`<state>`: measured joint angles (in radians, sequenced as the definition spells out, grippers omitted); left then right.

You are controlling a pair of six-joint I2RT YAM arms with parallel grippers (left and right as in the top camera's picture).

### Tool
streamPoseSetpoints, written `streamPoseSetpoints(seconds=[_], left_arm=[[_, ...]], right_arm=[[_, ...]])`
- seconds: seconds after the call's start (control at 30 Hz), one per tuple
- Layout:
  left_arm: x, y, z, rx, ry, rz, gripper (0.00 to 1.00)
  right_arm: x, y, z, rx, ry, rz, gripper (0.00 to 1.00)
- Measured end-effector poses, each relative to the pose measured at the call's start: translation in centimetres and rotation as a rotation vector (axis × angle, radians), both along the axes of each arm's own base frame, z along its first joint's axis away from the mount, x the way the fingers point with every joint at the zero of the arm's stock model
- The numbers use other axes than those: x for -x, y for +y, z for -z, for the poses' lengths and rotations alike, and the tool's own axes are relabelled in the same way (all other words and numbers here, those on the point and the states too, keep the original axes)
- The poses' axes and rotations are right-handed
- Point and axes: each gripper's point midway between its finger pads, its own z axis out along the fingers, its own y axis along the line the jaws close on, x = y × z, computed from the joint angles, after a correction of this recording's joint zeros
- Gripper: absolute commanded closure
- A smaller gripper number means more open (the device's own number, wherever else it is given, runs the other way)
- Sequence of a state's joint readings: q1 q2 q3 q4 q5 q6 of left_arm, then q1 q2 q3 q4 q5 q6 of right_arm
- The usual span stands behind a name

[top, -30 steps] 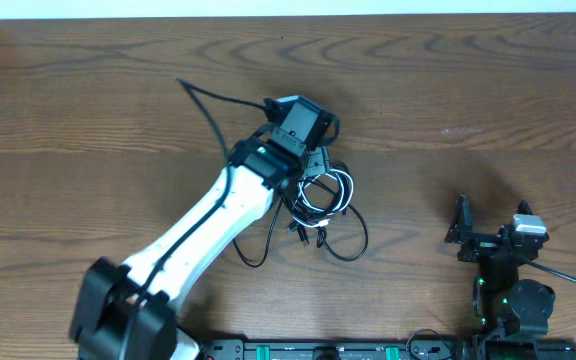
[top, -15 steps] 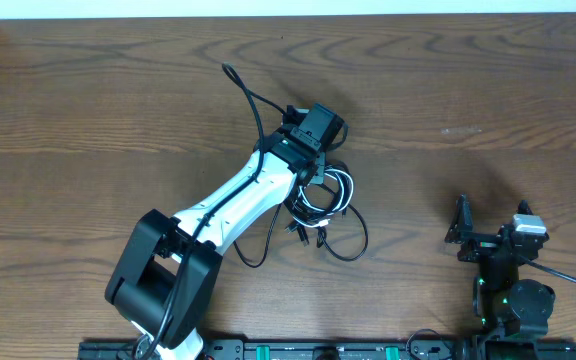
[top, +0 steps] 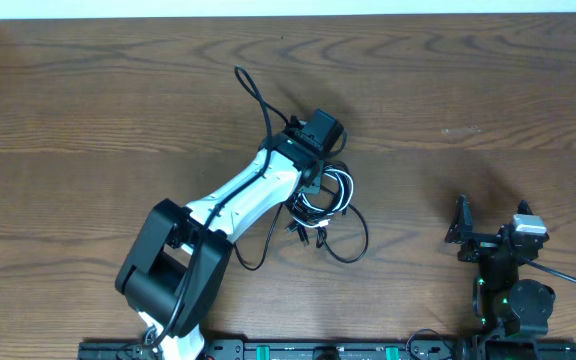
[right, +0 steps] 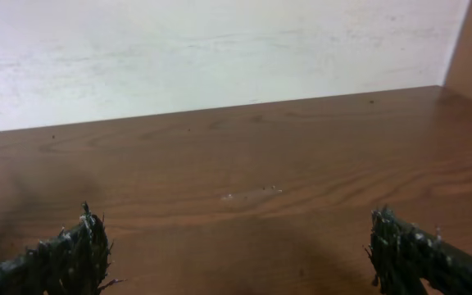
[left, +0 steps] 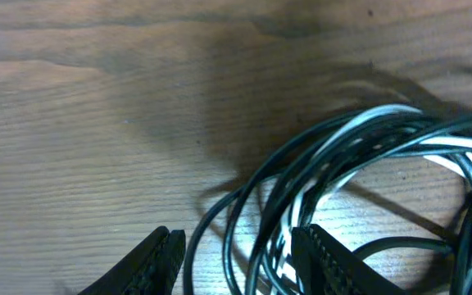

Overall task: Untangle cables
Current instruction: 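Lift the gripped cable loops with the left gripper, adjusting the grip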

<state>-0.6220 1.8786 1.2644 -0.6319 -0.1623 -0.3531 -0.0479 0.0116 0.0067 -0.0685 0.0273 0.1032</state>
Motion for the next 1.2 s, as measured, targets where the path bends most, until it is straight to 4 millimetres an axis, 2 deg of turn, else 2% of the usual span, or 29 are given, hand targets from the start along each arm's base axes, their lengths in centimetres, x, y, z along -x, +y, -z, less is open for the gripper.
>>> streamPoseSetpoints(seconds=[0.2,0.37,0.47,0.63,0.77,0.83,0.87,1.2], left_arm=[[0.1,-0.1,0.1,0.001,0.006,0.016,0.53],[0.0,-0.2,0.1,0.003,0.005,0.024,0.6],[0.0,-0.3,0.4,0.01,-0.001,0.031,0.7],[0.9,0.2,1.7,0.0,0.018,0.039,0.71],[0.7,0.0,1.8,0.011,0.007,0.04,0.75],[0.5,-0.1,1.8,0.016,0.0,0.04,0.86],[0.5,-0.1,1.8,0.017,-0.002,0.043,0.87],[0.5,-0.1,1.9,0.018,0.001,0.043,0.84]], right_arm=[[0.0,0.0,0.0,0.0,0.0,0.0,0.01],[0.0,0.0,0.0,0.0,0.0,0.0,0.01],[0.0,0.0,0.0,0.0,0.0,0.0,0.01],[0.0,0.0,0.0,0.0,0.0,0.0,0.01],[0.0,0.0,0.0,0.0,0.0,0.0,0.01],[0.0,0.0,0.0,0.0,0.0,0.0,0.01],[0.0,0.0,0.0,0.0,0.0,0.0,0.01],[0.0,0.0,0.0,0.0,0.0,0.0,0.01]])
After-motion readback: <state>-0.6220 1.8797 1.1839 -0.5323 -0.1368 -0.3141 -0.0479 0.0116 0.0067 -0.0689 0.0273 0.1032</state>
